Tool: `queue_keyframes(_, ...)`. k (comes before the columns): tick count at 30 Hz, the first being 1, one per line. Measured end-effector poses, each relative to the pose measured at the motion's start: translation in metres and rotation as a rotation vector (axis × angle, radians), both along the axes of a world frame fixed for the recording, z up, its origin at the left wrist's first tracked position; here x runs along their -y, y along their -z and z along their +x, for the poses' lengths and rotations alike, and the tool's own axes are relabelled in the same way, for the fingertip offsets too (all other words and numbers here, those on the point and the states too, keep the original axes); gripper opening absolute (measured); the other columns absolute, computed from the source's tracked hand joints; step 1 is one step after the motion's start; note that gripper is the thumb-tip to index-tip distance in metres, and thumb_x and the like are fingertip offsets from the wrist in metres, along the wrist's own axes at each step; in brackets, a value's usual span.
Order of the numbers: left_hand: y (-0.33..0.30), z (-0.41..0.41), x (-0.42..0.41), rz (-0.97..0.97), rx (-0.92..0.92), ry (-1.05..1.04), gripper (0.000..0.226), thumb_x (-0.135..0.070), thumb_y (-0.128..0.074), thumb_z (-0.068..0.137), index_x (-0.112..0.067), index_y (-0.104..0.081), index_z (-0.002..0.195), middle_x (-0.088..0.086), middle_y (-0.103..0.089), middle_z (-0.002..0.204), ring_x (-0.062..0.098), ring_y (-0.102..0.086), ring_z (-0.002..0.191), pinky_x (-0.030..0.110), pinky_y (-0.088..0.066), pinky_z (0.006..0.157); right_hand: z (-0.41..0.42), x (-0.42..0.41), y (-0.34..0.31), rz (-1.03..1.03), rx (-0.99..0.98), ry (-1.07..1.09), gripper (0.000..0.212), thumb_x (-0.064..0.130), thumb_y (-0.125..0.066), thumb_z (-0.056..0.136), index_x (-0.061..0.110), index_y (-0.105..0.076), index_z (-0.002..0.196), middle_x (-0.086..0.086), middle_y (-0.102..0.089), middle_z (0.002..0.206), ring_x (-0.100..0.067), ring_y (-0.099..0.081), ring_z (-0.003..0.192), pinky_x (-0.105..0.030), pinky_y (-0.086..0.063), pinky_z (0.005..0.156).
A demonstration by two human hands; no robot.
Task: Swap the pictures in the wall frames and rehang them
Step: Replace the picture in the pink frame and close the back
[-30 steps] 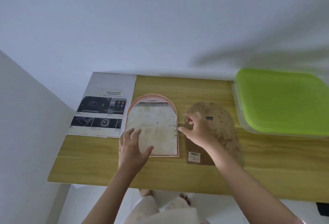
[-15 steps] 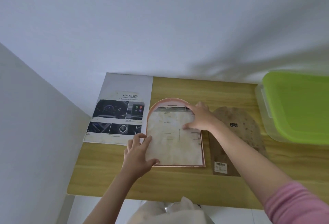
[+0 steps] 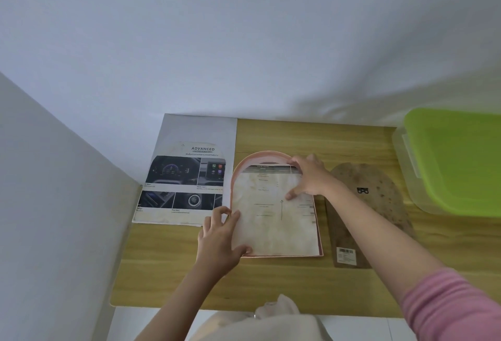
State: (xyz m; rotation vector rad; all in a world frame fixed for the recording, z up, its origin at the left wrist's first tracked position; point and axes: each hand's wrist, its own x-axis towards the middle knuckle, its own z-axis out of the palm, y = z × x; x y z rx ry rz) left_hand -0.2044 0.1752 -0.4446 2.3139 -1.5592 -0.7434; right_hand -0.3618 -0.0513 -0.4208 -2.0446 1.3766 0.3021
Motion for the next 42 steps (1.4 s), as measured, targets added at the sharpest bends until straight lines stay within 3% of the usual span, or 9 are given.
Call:
queue_keyframes(9,0.000,-0.001,0.001,0.017,-0.022,-0.014,0.082,-0.053,-0.070,0.069,-0.028,-0.034,0.138,-0.006,-0.022,0.137,0.020,-0.029,0.124,0.044,-0.038,0.101,-0.006,-0.015,0.009,-0.223,0.064,-0.014,0.086,0.045,-0.086,0.052,0.037,-0.036,0.122,0.004,-0.048,0.122,-0.019,-0.042,0.113,-0.039,-0.037,0.091)
queue_keyframes(13,-0.005,-0.003,0.005,0.037,-0.057,-0.039,0.085,-0.051,-0.071,0.067,-0.026,-0.033,0.138,-0.006,-0.021,0.136,0.019,-0.028,0.123,0.043,-0.039,0.102,-0.013,-0.025,0.005,-0.106,0.420,0.090,0.057,0.016,-0.071,0.078,0.039,-0.041,0.120,-0.011,-0.062,0.118,-0.013,-0.056,0.070,-0.039,-0.051,0.073)
queue_keyframes(16,-0.010,-0.006,0.009,0.030,-0.121,-0.092,0.085,-0.047,-0.072,0.069,-0.025,-0.030,0.140,-0.003,-0.021,0.136,0.020,-0.028,0.123,0.042,-0.038,0.103,-0.015,-0.029,-0.005,-0.060,0.654,0.198,0.050,0.003,-0.065,0.082,0.031,-0.050,0.121,0.010,-0.051,0.131,-0.005,-0.048,0.115,-0.017,-0.044,0.090)
queue_keyframes(18,-0.014,-0.007,0.011,-0.014,-0.165,-0.133,0.082,-0.044,-0.070,0.074,-0.023,-0.029,0.141,0.000,-0.026,0.138,0.022,-0.030,0.124,0.042,-0.037,0.103,-0.018,-0.030,-0.011,-0.038,0.720,0.228,0.050,0.003,-0.067,0.082,0.029,-0.051,0.121,0.016,-0.048,0.128,-0.006,-0.043,0.124,-0.022,-0.037,0.103)
queue_keyframes(22,-0.022,-0.007,0.018,-0.117,-0.247,-0.178,0.067,-0.031,-0.067,0.081,-0.017,-0.038,0.139,0.002,-0.048,0.135,0.022,-0.044,0.123,0.039,-0.040,0.104,-0.036,-0.025,-0.022,0.001,0.789,0.315,0.053,0.006,-0.071,0.080,0.033,-0.053,0.122,0.015,-0.046,0.135,-0.012,-0.040,0.129,-0.034,-0.036,0.108)
queue_keyframes(26,-0.037,-0.016,0.023,-0.218,-0.360,-0.190,0.052,-0.013,-0.069,0.080,-0.016,-0.051,0.128,-0.002,-0.061,0.113,0.010,-0.059,0.094,0.029,-0.053,0.085,-0.064,-0.022,-0.029,-0.031,0.783,0.365,0.058,0.009,-0.075,0.078,0.037,-0.054,0.124,0.013,-0.045,0.138,-0.014,-0.042,0.128,-0.041,-0.039,0.108)
queue_keyframes(30,-0.049,-0.042,0.027,-0.240,-0.401,-0.163,0.051,-0.005,-0.069,0.078,-0.014,-0.054,0.125,-0.009,-0.057,0.095,0.004,-0.056,0.076,0.010,-0.047,0.062,-0.102,-0.027,-0.031,-0.079,0.754,0.476,0.057,0.018,-0.079,0.074,0.034,-0.057,0.124,0.009,-0.052,0.129,-0.013,-0.044,0.121,-0.036,-0.043,0.098)
queue_keyframes(35,-0.052,-0.102,0.029,-0.213,-0.424,-0.120,0.050,-0.009,-0.071,0.077,-0.016,-0.054,0.124,-0.015,-0.058,0.091,0.004,-0.060,0.073,0.010,-0.049,0.057,-0.165,-0.040,-0.020,-0.147,0.777,0.610,0.044,0.012,-0.081,0.071,0.019,-0.064,0.111,0.000,-0.064,0.102,-0.012,-0.060,0.092,-0.008,-0.046,0.071)
queue_keyframes(42,-0.034,-0.223,0.016,-0.150,-0.492,-0.224,0.051,-0.006,-0.073,0.074,-0.014,-0.058,0.121,-0.008,-0.063,0.088,0.006,-0.060,0.075,0.013,-0.047,0.063,-0.281,-0.064,0.008,-0.071,0.763,0.652,0.044,0.004,-0.077,0.074,0.013,-0.062,0.115,0.006,-0.066,0.098,-0.003,-0.064,0.087,-0.013,-0.052,0.071)
